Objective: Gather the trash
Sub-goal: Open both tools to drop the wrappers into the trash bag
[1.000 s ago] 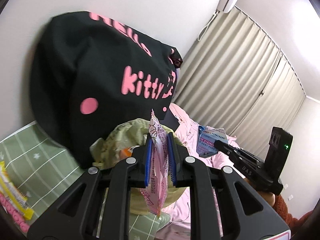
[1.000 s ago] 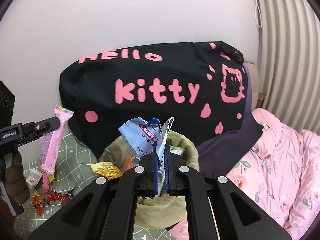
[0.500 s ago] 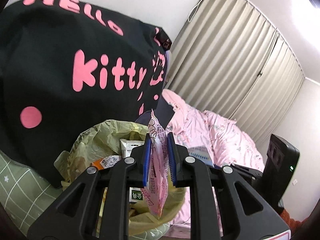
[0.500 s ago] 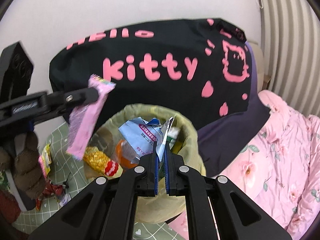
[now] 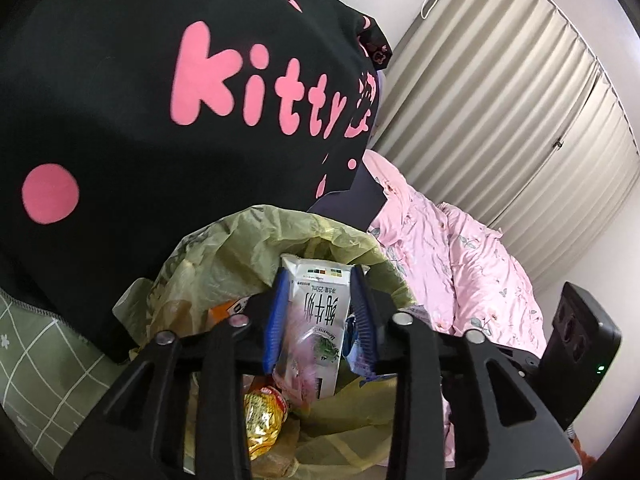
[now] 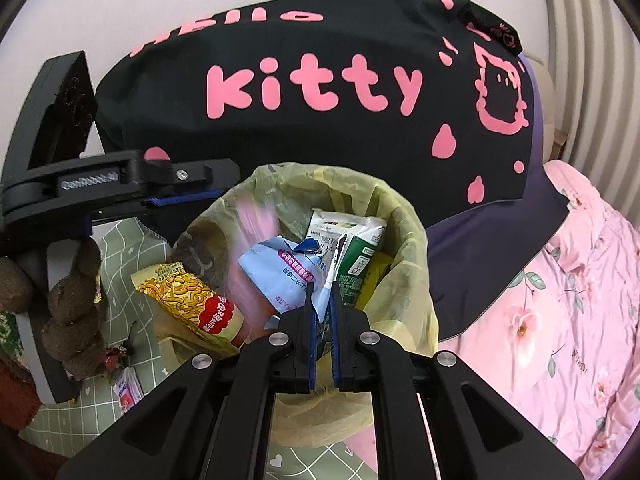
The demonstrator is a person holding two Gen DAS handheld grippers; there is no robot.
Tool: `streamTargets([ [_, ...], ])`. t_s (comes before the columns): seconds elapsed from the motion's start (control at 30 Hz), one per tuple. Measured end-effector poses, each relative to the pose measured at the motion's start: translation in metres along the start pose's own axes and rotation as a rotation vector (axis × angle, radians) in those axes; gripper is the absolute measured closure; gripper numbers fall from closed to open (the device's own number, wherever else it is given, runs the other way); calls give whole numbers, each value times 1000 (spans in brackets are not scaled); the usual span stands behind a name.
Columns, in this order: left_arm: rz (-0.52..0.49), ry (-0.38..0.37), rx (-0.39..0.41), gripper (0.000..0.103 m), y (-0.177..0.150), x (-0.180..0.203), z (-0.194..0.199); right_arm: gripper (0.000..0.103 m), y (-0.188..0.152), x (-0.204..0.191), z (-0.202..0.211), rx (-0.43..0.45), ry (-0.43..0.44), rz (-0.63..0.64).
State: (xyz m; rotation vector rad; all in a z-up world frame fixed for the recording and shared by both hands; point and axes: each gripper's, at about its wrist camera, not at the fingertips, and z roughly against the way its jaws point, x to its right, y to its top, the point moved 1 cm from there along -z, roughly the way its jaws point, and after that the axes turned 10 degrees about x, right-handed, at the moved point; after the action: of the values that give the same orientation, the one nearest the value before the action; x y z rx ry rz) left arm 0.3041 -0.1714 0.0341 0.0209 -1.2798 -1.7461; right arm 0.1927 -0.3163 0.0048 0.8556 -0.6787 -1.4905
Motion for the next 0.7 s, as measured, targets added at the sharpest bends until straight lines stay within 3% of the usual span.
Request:
streamTargets([
  [0.07, 1, 7, 14, 69, -1, -3, 8, 93, -1, -2, -2, -5, -4, 6],
  [0.1, 0, 12, 21, 68, -1, -3, 12, 85, -1, -2, -2, -7, -4, 10],
  [0.2, -3, 42, 50, 66, -3, -7, 28, 74, -1, -5, -1, 2, 4, 12],
  [0.5, -25, 189, 136, 64, -24, -28, 90, 70, 6, -27, 7, 49, 13, 51],
  [0.7, -55, 290, 187, 64, -46, -41, 132, 64, 11, -49, 11, 91, 86, 58],
])
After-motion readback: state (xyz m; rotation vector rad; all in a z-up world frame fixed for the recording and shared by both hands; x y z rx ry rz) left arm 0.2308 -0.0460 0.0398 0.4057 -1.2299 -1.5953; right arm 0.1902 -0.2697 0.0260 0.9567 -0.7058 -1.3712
